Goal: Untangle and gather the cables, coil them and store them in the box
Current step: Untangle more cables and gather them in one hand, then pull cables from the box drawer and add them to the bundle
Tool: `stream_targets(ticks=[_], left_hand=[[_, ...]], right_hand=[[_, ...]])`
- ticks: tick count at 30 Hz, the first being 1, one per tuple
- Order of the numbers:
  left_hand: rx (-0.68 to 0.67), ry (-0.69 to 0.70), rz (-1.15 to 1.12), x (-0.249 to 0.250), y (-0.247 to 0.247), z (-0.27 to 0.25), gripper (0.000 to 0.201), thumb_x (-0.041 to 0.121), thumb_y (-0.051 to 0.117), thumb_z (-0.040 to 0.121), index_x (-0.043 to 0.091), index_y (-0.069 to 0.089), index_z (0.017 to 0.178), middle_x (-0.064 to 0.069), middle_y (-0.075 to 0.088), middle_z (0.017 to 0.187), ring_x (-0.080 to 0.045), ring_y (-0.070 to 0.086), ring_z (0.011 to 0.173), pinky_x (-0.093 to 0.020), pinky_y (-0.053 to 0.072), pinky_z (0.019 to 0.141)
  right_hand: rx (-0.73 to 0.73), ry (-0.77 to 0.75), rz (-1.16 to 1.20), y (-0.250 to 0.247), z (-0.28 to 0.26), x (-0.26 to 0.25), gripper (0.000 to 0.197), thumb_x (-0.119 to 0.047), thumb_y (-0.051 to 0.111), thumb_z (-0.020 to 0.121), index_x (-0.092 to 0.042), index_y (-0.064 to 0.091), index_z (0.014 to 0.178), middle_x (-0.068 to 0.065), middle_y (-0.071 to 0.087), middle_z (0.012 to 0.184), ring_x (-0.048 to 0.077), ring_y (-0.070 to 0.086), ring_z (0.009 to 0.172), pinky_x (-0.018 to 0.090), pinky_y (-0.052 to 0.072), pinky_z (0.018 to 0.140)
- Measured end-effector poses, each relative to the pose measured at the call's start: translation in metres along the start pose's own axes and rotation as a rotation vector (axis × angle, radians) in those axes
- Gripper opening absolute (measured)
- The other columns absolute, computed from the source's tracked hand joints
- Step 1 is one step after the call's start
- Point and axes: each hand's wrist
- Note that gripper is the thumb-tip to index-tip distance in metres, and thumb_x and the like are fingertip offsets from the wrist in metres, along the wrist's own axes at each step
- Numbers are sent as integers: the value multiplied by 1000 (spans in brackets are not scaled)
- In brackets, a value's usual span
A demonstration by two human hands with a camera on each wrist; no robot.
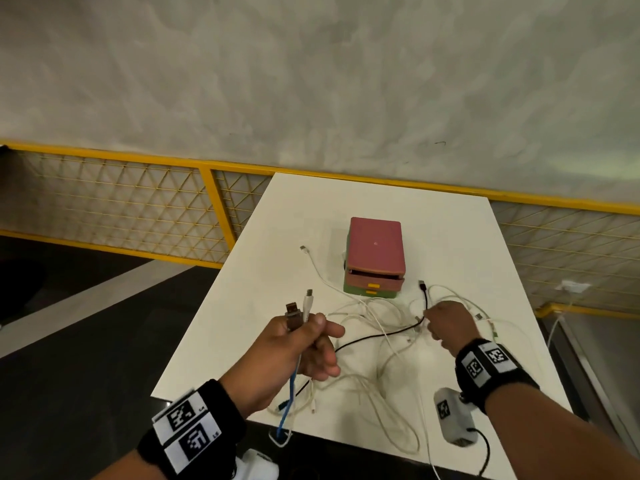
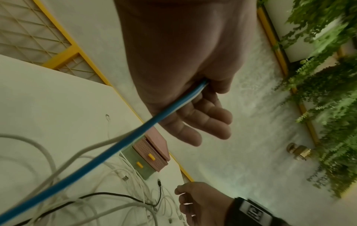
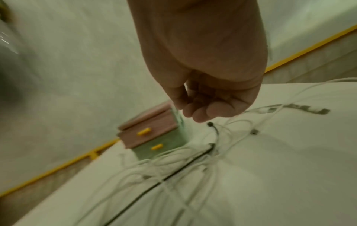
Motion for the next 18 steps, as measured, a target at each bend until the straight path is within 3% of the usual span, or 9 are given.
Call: stream_targets(ticks=[2, 4, 6, 10, 13, 15, 18], left_hand=[[-19, -5, 42, 3, 4, 5, 45, 41, 52, 87, 3, 73, 98, -12, 68, 70, -29, 71, 67, -38, 54, 68], [-36, -12, 72, 5, 6, 11, 45, 40, 51, 88, 3, 73, 98, -12, 69, 70, -28, 71, 68, -37, 54, 68], [-51, -31, 82, 6, 7, 17, 43, 40, 52, 89, 3, 73, 98, -11, 70, 69, -27, 71, 67, -35, 53, 66], [-73, -59, 102, 4, 4, 28, 44, 40, 53, 94, 1, 73, 99, -13, 71, 70, -28, 71, 70, -33, 54, 65], [-89, -65, 98, 3, 3, 33, 42, 39, 52, 92, 5, 74, 99, -12, 72, 71, -28, 73, 72, -32, 55, 66], [-90, -62, 92, 4, 3, 36, 41, 39, 51, 92, 6, 75, 98, -11, 72, 71, -28, 73, 74, -33, 55, 67], [-88, -43, 71, 5, 6, 41, 41, 39, 51, 92, 7, 75, 99, -11, 73, 73, -28, 72, 77, -34, 55, 67]], right_hand=[[24, 23, -139, 4, 28, 15, 24, -26, 53, 77, -8, 52, 61, 23, 64, 85, 25, 55, 73, 28, 39, 62], [75, 32, -284, 10, 42, 20, 23, -26, 57, 88, -5, 65, 80, 24, 68, 104, 32, 63, 91, 32, 45, 76], [110, 50, -372, 16, 50, 19, 32, -30, 57, 92, -1, 68, 102, 20, 67, 115, 34, 62, 106, 34, 47, 85], [99, 85, -393, 27, 66, 21, 34, -32, 59, 90, -1, 66, 103, 20, 68, 110, 35, 64, 99, 32, 46, 76], [109, 114, -391, 30, 68, 22, 16, -21, 64, 83, -6, 60, 84, 19, 68, 102, 31, 59, 80, 29, 44, 69], [109, 147, -372, 30, 69, 23, 17, -16, 64, 81, -6, 55, 70, 19, 67, 91, 27, 54, 70, 28, 45, 67], [88, 199, -334, 25, 66, 26, 21, -15, 64, 81, -7, 56, 64, 17, 67, 87, 28, 57, 73, 27, 45, 64]])
Point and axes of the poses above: each hand's wrist, its own z-axis towards the middle knuckle, its own y-axis out of the palm, x = y × z
